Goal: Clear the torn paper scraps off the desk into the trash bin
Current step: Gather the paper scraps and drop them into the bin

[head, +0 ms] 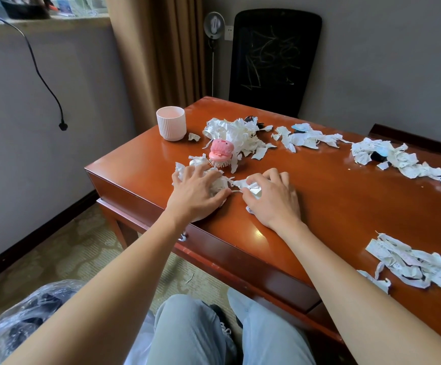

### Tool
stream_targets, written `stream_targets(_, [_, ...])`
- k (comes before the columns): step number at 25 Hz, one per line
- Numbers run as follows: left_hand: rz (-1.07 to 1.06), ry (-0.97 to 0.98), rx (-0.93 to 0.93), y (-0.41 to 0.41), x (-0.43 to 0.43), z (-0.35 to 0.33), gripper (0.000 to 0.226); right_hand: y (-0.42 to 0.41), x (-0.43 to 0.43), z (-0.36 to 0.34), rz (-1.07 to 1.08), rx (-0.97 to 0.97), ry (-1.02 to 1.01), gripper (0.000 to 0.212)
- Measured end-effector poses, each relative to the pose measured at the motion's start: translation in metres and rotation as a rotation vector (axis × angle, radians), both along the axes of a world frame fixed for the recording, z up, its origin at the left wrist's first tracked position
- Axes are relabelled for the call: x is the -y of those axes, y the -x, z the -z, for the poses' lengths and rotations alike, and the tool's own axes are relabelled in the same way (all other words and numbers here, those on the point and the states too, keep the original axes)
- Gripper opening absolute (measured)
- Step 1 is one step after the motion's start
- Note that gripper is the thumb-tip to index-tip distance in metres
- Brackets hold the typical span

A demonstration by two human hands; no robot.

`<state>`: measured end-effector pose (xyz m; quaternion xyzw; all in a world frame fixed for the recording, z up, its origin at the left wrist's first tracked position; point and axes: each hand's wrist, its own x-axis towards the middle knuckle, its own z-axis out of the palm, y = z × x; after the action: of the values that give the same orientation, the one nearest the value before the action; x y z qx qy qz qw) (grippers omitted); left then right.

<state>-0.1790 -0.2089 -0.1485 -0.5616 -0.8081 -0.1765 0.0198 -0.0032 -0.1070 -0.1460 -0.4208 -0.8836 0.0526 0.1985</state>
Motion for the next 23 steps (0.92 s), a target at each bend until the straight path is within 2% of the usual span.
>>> stream_targets(8, [0.006,-0.079,0.027,-0.0024,0.0018,-0.0021,0.042,-0.0011,0.0023,-0.0022,-0.119,-0.041,0.016,0.016])
stream_targets(14, [0.014,-0.145,0.057,-0.0017,0.0030,0.0010,0.027,-0.0010,0.0048,-0.0014,-0.144,-0.045,-0.025,0.018])
stream_targets(23, [0.070,-0.239,0.133,-0.0073,0.0080,-0.0028,0.017,-0.0039,0.0089,-0.0032,-0.120,-0.174,-0.036,0.020])
